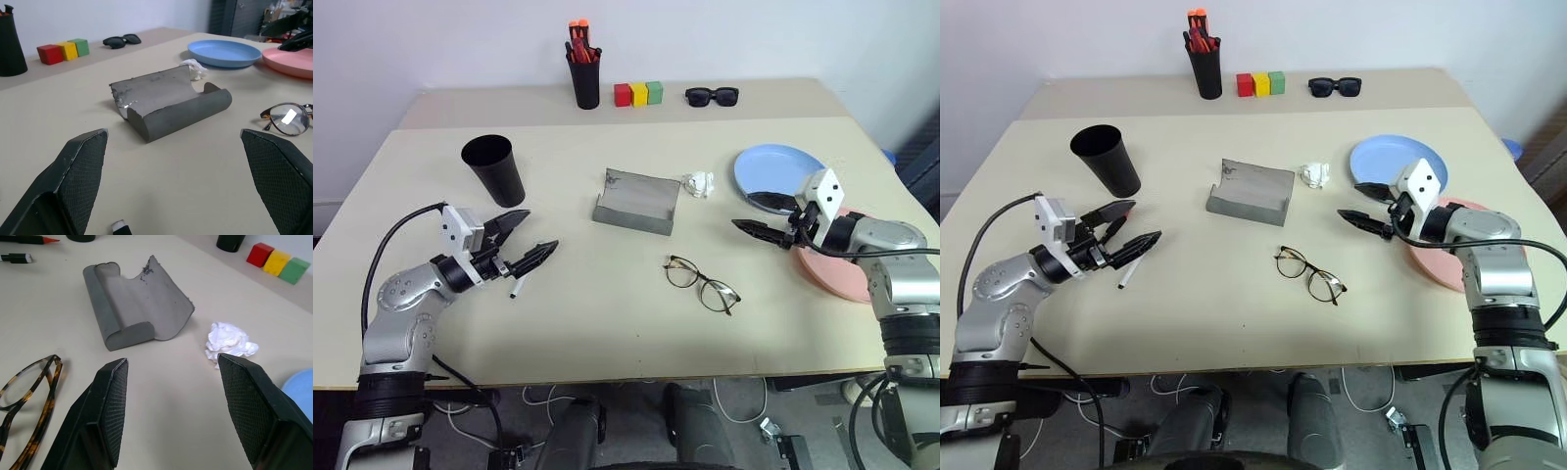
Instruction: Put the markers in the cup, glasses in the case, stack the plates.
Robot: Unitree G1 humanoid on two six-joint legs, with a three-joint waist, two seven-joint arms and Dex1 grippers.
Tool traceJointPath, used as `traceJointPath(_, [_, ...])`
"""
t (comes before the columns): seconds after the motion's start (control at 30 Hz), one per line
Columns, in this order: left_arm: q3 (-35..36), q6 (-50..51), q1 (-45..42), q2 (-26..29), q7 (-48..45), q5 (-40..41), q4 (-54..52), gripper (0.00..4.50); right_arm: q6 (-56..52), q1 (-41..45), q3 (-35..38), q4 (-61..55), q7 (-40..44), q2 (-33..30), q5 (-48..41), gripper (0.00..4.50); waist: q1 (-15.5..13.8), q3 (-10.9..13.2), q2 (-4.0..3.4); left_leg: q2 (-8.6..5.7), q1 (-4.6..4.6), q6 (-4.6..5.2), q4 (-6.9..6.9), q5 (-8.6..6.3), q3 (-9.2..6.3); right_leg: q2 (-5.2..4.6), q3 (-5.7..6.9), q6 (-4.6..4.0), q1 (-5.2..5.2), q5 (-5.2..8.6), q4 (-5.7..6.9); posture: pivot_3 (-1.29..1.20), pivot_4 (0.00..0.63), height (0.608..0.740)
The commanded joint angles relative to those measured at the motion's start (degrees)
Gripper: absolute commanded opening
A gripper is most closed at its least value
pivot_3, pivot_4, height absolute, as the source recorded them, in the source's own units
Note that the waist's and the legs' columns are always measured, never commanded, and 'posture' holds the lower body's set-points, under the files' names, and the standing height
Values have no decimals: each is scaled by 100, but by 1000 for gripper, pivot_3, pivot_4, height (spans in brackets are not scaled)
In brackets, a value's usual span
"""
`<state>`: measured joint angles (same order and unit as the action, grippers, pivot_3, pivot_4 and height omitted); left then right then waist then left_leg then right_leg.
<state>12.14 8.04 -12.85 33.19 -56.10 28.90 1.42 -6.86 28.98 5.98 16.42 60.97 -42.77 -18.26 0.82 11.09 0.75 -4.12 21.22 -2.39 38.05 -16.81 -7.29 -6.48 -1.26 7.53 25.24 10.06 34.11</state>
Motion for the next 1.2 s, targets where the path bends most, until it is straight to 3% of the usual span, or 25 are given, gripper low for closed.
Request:
traceJointPath(0.03, [4,59,-241,94,-147,81,69,4500,131,-25,209,-284,-122,-19,-52,2938,-1,0,0,0,0,0,0,0,0,0,0,0,0,0,0,0,150,740])
traceJointPath(0.33, [-41,270,-939,384,-680,37,596,4500,-226,-112,323,-544,-671,198,-213,2938,10,0,0,0,0,0,0,0,-1,1,1,0,0,0,1,0,150,740])
traceJointPath(0.8, [368,793,-936,1231,-1435,360,1195,4500,-1086,-425,204,-2134,-2015,619,-90,2938,-2,0,0,1,2,0,-1,0,-1,1,1,0,6,0,5,0,150,740])
traceJointPath(1.07, [479,1807,-1145,1484,-877,426,1232,4500,-1943,-420,194,-2959,-2215,821,-525,2938,18,0,0,0,5,0,-2,0,-7,2,2,1,7,0,4,0,150,740])
traceJointPath(1.2, [69,1581,-1062,1911,17,-718,1688,4500,-2103,-638,150,-3156,-2202,884,-617,2938,37,0,0,2,2,1,-11,0,-4,4,1,0,13,1,5,0,150,740])
